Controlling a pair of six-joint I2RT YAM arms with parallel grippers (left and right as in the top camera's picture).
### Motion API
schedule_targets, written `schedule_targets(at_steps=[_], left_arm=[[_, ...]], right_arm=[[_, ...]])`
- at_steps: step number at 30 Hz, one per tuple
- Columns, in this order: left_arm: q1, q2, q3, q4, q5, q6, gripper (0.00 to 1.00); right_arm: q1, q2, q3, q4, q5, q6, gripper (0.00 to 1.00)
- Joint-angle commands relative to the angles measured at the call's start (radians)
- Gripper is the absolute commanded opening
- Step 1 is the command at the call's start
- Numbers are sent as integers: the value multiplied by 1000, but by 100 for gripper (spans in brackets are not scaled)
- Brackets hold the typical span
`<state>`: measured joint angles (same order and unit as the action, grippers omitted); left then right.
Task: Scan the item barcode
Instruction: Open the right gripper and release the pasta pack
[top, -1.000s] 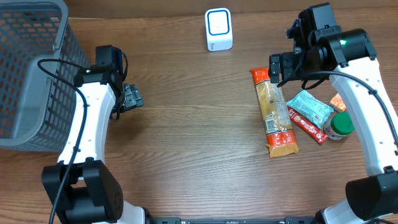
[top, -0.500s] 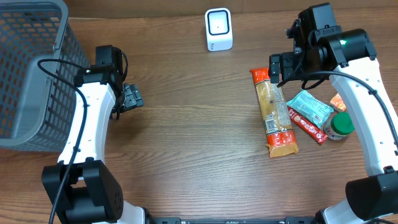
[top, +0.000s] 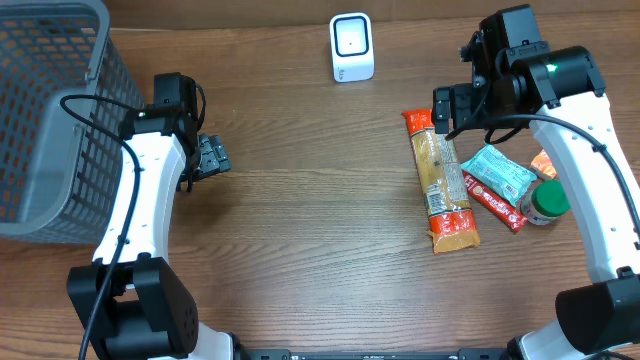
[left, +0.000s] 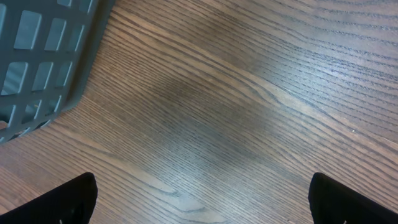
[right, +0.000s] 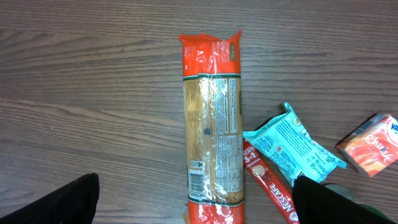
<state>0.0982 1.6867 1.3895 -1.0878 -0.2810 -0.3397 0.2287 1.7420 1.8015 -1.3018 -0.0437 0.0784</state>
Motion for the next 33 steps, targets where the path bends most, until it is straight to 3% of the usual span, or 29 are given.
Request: schedule_targets(at_steps=[1,33], left_arm=[[-7,-19,18,0,-6,11,100],[-7,-19,18,0,-6,11,100]], right_arm=[[-7,0,4,3,9,4,100],[-8,13,3,8,7,4,100]])
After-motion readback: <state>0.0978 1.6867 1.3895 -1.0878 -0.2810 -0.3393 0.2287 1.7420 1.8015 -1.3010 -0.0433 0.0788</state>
